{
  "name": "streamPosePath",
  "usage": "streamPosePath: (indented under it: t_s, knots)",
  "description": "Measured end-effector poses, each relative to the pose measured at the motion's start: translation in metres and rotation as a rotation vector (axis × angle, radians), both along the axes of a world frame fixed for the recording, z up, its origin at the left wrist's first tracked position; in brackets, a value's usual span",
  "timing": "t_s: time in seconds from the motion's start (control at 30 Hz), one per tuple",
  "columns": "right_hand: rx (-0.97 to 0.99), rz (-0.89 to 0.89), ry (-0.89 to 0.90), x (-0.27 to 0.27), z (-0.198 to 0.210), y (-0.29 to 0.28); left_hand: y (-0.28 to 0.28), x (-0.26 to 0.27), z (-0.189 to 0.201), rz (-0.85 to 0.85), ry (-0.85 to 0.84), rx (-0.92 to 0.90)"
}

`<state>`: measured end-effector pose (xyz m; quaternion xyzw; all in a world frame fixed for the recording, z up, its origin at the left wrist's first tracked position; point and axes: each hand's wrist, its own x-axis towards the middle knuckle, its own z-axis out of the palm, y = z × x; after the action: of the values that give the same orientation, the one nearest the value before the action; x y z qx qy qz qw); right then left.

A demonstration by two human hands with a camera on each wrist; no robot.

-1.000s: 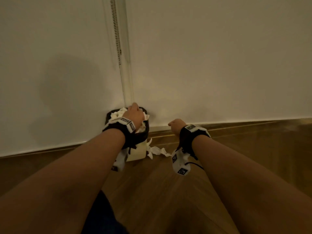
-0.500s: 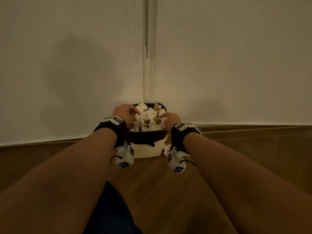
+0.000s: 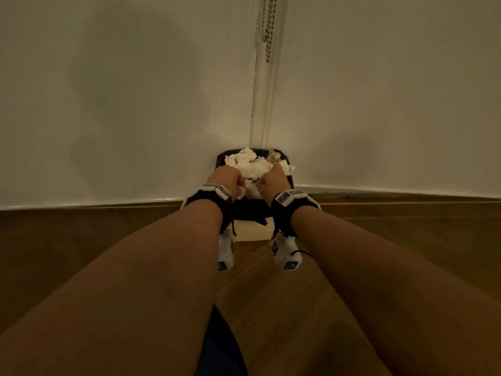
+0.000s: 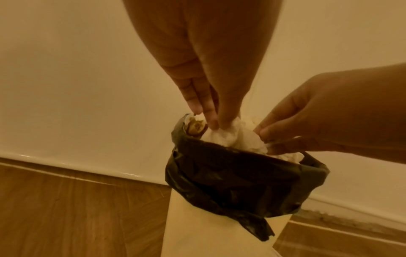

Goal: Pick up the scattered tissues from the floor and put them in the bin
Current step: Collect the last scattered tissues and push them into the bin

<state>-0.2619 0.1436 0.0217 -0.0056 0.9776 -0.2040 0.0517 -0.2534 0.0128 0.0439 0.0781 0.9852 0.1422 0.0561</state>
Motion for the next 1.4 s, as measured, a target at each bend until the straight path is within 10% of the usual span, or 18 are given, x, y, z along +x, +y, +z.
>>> streamPosePath:
  t_s: [0.7, 1.23, 1.4]
  knots:
    - [0.192, 0.308, 0.034, 0.017, -0.002, 0.009, 0.02, -0.008, -0.018, -0.04, -0.063, -0.217]
    - [-0.039, -0.155, 0.203, 0.058, 0.011, 0.121, 0.081, 0.034, 0.038, -0.25, 0.448, 0.188]
    - [-0.016, -0.24, 0.049, 0.064, -0.01, 0.159, 0.108, 0.049, 0.002, -0.341, 0.244, 0.108]
